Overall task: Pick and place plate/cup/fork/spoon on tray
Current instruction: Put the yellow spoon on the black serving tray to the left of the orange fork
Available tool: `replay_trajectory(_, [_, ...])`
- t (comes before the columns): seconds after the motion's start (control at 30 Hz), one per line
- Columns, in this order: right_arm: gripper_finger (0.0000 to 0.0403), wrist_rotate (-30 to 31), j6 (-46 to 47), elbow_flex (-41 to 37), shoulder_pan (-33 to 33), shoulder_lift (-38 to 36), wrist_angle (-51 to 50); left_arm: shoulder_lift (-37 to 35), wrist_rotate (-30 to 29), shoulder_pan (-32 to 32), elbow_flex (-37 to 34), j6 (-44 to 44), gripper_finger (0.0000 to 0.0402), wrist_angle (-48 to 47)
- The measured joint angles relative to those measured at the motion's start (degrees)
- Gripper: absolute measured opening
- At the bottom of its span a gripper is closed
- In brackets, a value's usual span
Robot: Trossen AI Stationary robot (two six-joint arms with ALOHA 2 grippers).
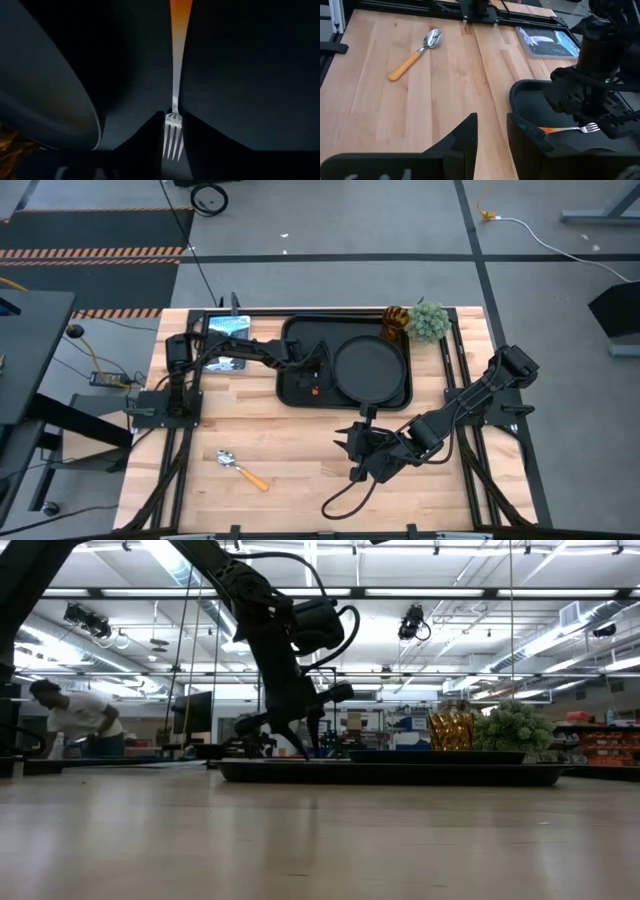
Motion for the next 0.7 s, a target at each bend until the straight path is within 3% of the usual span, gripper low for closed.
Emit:
replay_trajectory(0.23, [0.0110,-0.4,0.0,0.0,0.1,0.0,-0.2,0.0,-5.7,-0.8,0.6,-5.7,0.0118,0.2])
replay_trajectory(0.37, [0.0110,-0.5,-0.4,0.0,0.2,0.0,-0.9,-0.6,-10.8,-2.8,1.4,-16.4,0.0122,-1.1])
replay_trajectory(0.53, [0.0110,0.4,-3.3,0.0,0.2,0.0,-2.7,-3.6,-12.0,-6.2,1.6,-29.9,0.0114,-6.1])
replay_trajectory(0.7, [0.0110,5.9,-11.6,0.0,0.6,-0.1,-5.2,-7.1,-13.4,-9.7,1.6,-44.9,0.0103,-11.8])
